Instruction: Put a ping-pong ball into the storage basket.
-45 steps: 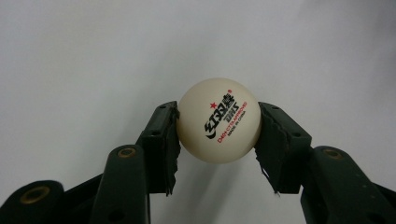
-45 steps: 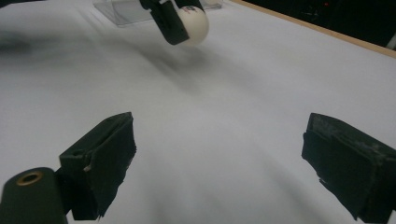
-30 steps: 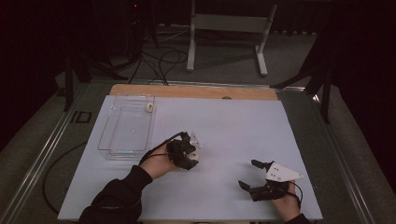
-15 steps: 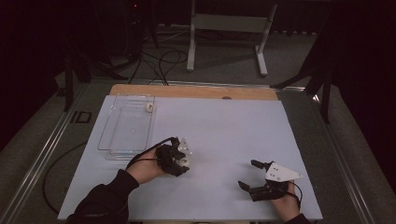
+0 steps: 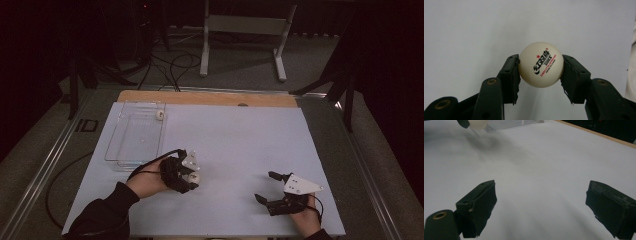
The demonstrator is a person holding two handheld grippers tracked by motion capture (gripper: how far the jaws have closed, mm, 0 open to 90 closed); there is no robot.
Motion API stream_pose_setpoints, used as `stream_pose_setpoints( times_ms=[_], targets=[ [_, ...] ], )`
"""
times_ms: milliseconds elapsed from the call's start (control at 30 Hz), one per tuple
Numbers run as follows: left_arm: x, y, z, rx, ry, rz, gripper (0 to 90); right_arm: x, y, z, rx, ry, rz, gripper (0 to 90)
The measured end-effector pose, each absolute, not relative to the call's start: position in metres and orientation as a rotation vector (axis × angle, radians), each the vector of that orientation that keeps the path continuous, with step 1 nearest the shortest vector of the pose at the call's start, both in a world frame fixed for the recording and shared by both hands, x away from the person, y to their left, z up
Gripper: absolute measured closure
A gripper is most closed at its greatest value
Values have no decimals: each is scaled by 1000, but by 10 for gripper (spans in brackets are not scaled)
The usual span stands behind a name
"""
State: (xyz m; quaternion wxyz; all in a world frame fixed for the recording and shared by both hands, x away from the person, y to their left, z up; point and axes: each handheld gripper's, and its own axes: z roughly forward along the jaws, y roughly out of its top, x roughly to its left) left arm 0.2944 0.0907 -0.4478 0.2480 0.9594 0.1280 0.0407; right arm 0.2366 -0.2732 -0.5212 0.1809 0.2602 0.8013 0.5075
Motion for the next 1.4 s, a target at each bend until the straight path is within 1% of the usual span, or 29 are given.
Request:
stream_pose_setpoints(
  times_ms=[333,500,900,1400],
  targets=[
    [292,98,-437,2607,307,106,525,236,-274,-521,736,2261,1434,95],
    [291,105,-428,2609,293,127,525,236,-273,-520,731,2262,1434,95],
    [295,118,-412,2614,297,130,525,236,-273,-520,731,2259,1432,95],
    [303,126,-390,2573,324,133,525,236,-273,-520,722,2257,1434,95]
  ],
)
